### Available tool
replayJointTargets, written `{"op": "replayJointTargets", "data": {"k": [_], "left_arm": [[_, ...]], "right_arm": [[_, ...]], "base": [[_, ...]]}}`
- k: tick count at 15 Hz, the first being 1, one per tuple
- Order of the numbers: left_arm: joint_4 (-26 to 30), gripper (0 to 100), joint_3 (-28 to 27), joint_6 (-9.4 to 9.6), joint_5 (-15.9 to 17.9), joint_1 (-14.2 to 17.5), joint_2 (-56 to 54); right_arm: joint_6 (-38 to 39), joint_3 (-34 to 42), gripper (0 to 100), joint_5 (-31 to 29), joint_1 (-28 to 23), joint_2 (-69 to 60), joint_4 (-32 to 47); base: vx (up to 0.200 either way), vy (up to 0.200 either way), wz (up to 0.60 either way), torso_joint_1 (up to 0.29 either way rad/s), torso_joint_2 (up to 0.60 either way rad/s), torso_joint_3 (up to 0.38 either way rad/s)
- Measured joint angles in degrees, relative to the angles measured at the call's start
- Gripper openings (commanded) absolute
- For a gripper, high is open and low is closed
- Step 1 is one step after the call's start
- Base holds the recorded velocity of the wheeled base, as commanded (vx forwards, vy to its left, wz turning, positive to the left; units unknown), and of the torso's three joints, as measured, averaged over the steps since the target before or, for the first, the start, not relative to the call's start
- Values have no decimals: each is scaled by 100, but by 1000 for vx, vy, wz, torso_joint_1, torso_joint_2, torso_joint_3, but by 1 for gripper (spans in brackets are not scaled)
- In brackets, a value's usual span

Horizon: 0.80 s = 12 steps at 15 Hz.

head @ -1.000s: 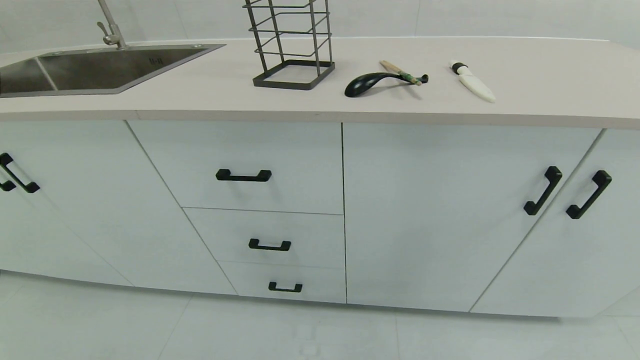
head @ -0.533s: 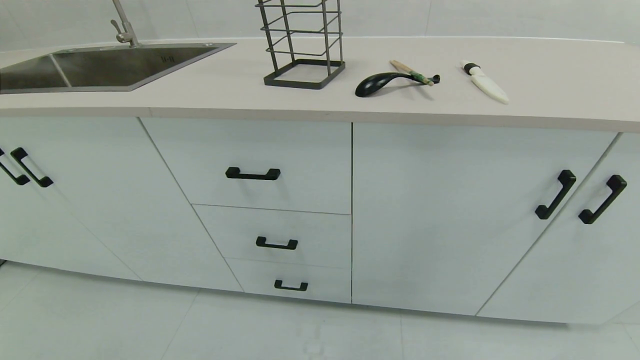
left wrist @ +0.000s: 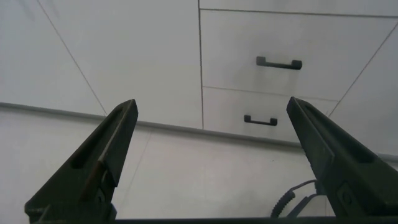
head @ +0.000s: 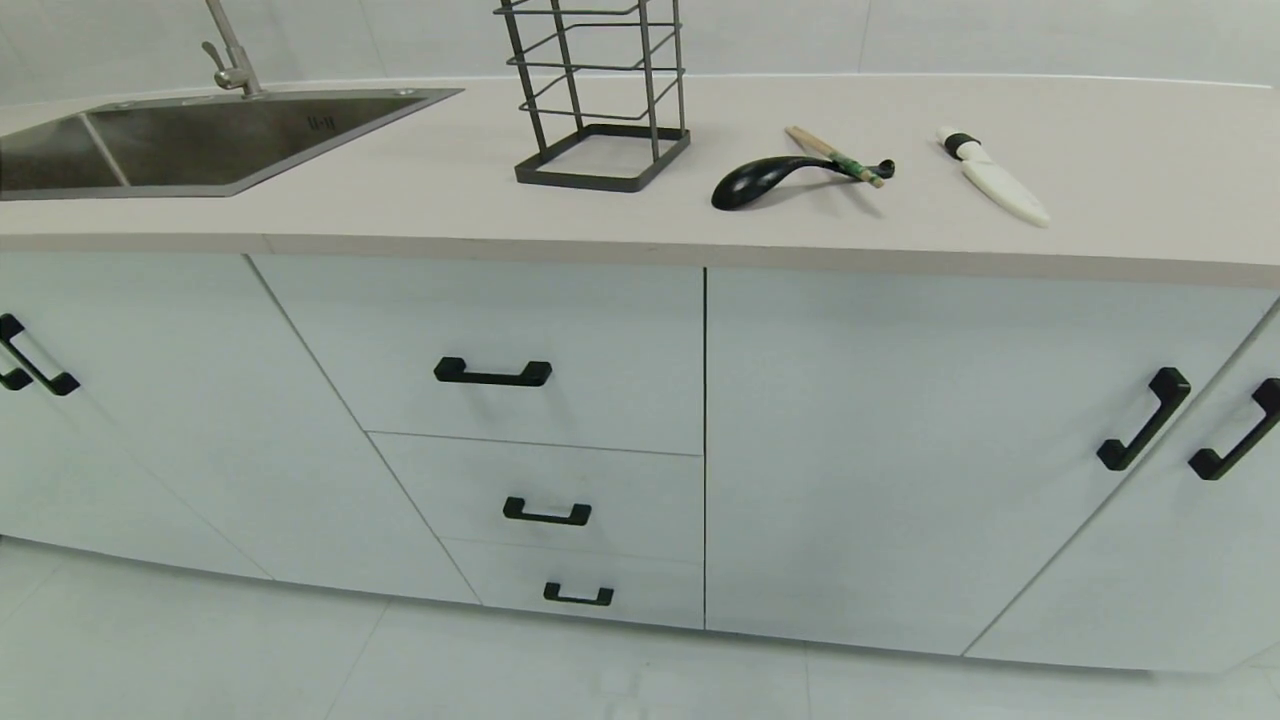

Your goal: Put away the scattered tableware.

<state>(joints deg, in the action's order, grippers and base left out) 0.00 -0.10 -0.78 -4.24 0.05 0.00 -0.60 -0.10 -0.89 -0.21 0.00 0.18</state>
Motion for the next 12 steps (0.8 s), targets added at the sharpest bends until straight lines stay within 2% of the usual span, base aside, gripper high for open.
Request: {"op": "replayJointTargets", "data": {"k": [1,3,6,10,12], "left_arm": [[-11,100,0,-99,-11,0,0],[-21,100,7,-127,-16,5,0],[-18,100,10,-149,-11,0,0],[-16,100,10,-45,22,-5,0],[-16,100,5,-124,44,-2,0]], "right_arm": [[0,0,0,0,2,0,0],[-6,0,0,5,2,0,0],[-49,0,0,43,5,0,0],[-5,2,0,46,0,0,-5],[57,2,0,45,5,0,-7]], "base": [[0,200,0,-2,2,7],[0,200,0,5,7,2],[0,0,0,0,0,0],[0,0,0,0,0,0],[0,0,0,0,0,0]]}}
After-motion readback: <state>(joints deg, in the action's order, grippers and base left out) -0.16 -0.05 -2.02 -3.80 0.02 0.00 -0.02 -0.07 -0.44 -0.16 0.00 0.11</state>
